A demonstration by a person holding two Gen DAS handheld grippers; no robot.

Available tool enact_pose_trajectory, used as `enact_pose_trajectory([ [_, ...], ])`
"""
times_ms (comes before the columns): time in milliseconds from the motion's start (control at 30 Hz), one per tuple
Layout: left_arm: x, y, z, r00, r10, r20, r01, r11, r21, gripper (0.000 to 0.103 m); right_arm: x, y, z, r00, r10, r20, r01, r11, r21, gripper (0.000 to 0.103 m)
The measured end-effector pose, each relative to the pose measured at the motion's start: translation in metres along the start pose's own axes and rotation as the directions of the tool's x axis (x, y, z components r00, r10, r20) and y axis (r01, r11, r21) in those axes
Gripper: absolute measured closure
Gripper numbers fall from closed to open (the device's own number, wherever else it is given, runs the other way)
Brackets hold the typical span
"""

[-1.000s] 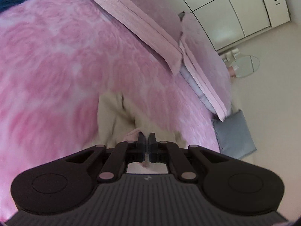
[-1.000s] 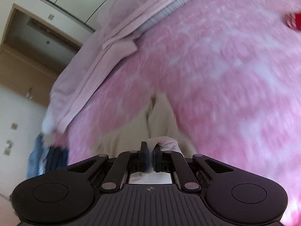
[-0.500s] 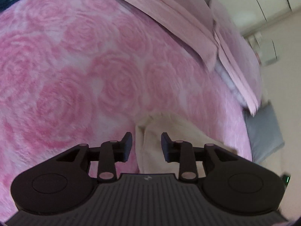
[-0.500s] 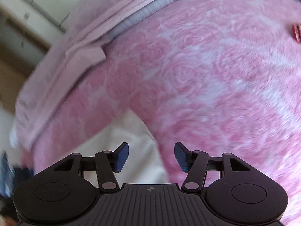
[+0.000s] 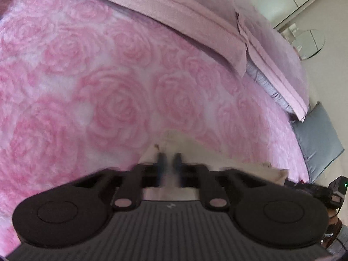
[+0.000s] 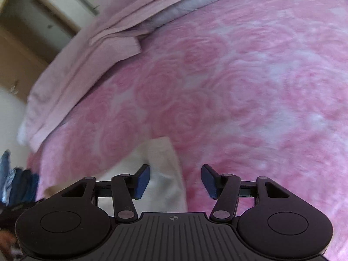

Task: Fold clothes
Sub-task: 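Fold the held hem over the sweater body with both grippers and release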

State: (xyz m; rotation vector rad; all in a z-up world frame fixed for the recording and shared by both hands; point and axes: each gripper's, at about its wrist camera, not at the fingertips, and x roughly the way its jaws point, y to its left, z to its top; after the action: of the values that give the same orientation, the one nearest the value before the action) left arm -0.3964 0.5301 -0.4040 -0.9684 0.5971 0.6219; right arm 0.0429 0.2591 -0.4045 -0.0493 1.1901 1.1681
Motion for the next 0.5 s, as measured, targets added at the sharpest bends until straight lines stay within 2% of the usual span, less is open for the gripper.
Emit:
enact_pose_trajectory([
  [100,-0.012,0.001,0.001,0.998,-0.024,0.060,0.026,0.999,-0.037,0.100,-0.010,0.005,0.005,0.999,0.035,0.018,-0.034,0.998,-0.059,0.102],
  [200,-0.015,0.004,0.005,0.994,-0.023,0.105,0.031,0.997,-0.071,0.100,-0.018,0.004,0.012,0.997,0.061,0.049,-0.058,0.997,-0.051,0.102],
  [267,-0.003,0.005,0.007,0.996,0.016,0.085,-0.010,0.998,-0.069,0.100,-0.014,0.002,0.016,0.997,0.054,0.052,-0.052,0.998,-0.045,0.102],
  [400,0.019,0.009,0.006,0.995,0.083,0.049,-0.079,0.994,-0.071,0.100,0.013,-0.002,0.021,1.000,0.013,0.005,-0.013,0.999,-0.037,0.102],
  [500,0.022,0.009,0.006,0.994,0.101,0.049,-0.098,0.993,-0.062,0.098,0.021,-0.007,0.023,1.000,0.016,0.012,-0.016,1.000,-0.010,0.102],
])
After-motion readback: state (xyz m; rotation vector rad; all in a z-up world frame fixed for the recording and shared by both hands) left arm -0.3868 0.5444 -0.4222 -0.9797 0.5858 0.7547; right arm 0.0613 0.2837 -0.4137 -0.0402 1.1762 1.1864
